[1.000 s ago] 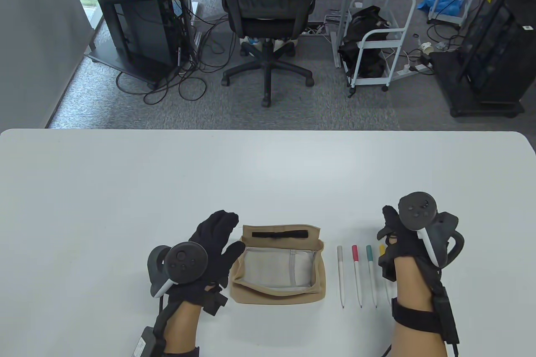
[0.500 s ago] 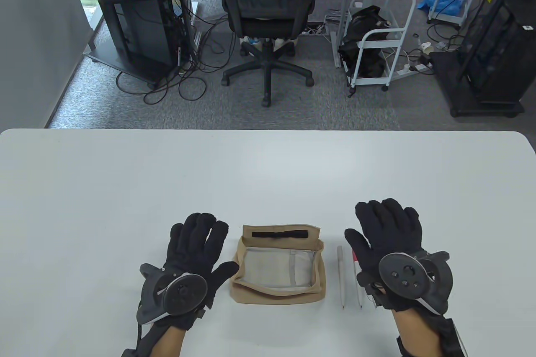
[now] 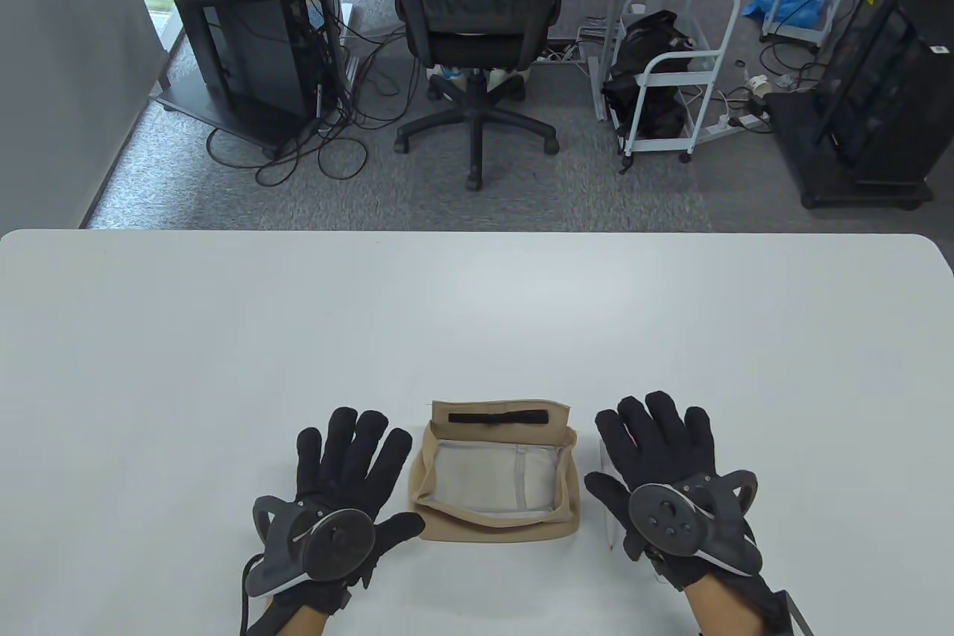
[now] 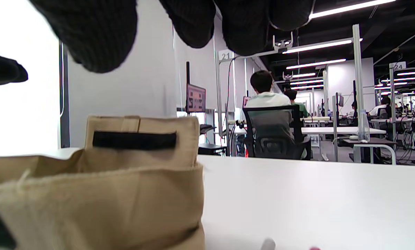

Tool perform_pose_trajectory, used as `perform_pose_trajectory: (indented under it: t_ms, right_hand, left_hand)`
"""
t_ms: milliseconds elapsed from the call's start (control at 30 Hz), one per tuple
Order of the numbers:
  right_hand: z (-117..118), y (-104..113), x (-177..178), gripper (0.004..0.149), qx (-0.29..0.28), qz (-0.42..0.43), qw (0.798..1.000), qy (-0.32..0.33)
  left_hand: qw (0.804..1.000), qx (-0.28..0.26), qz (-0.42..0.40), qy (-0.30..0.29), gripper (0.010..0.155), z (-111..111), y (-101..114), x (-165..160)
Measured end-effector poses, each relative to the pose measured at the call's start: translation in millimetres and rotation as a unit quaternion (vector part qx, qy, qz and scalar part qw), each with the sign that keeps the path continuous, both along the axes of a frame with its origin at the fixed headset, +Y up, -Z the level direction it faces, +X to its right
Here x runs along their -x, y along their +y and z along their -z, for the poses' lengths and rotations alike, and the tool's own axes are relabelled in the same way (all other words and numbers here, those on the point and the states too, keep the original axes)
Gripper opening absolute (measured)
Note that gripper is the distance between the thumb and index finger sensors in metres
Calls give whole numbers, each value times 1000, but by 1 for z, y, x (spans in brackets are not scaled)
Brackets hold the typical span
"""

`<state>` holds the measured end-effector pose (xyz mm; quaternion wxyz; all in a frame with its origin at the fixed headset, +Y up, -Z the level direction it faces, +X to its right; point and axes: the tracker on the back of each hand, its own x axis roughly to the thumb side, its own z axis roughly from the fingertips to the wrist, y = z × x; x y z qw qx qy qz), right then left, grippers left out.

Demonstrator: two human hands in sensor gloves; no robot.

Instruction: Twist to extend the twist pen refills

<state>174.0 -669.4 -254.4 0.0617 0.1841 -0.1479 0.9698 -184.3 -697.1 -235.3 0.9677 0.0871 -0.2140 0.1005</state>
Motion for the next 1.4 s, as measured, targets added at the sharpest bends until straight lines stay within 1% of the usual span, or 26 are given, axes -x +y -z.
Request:
perform_pose_trajectory:
  t_ms: [233, 533, 700, 900, 1400]
  right_hand:
    - [2, -18, 5, 93, 60, -32, 998, 3]
    - [1, -27, 9, 94, 78, -37, 996, 5]
    - [2, -30, 12, 94, 86, -39, 995, 11]
    - [2, -29, 14, 94, 90, -41, 995, 15]
    - [2, -31, 19, 93, 94, -41, 994, 25]
  left_hand:
    - [999, 49, -5, 5, 102, 2, -9, 1]
    - [997, 80, -1, 8, 104, 4, -15, 1]
    - [997, 80, -3, 7, 103, 4, -15, 2]
    - [996, 87, -3, 4, 103, 4, -16, 0]
    - [996, 82, -16, -3, 103, 4, -16, 1]
